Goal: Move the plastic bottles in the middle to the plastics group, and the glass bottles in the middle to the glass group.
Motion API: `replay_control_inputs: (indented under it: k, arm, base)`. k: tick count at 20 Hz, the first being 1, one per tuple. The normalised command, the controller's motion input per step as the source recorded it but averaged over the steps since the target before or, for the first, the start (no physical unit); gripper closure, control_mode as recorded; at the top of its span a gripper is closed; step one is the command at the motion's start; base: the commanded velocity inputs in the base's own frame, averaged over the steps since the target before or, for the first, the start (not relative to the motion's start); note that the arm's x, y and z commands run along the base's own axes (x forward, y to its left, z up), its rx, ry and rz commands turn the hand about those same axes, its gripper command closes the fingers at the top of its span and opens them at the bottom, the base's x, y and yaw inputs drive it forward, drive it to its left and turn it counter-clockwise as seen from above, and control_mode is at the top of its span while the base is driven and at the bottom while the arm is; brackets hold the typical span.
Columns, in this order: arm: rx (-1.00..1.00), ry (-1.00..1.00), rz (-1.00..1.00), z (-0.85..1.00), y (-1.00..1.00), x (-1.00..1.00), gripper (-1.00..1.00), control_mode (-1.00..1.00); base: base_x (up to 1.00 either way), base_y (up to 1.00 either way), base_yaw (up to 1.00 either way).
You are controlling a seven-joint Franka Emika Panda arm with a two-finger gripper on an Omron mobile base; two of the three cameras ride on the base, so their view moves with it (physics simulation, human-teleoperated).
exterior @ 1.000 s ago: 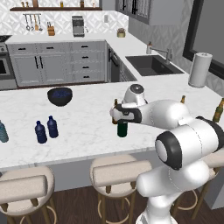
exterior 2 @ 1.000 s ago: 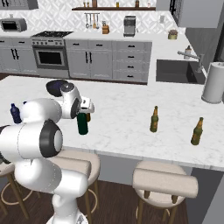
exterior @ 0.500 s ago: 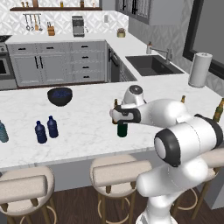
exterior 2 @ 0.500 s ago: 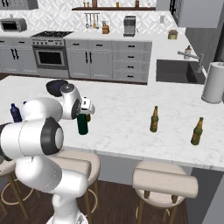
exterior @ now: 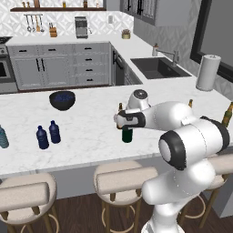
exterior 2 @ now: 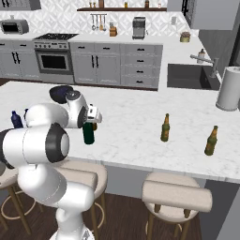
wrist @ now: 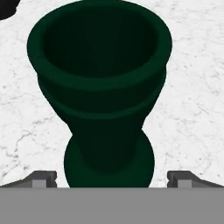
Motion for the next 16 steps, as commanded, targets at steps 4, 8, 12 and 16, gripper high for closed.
replay_control_inputs:
  k: [4,8,12,16]
  arm:
    - [0.00,0.00,-0.01,-0.10,0.00,0.14,-1.00,-1.00]
    - [0.00,0.00,0.00,0.00,0.00,0.00,1.00,-1.00]
    - [0.00,0.00,0.00,0.00,0.00,0.00,1.00,-1.00]
    - [0.00,-0.01,0.00,0.01,-0.02,-0.21,1.00,-1.00]
  base:
    - [0.00,0.00,0.00]
    - [0.00,0.00,0.00]
    - [0.00,0.00,0.00]
    - [0.00,0.00,0.00]
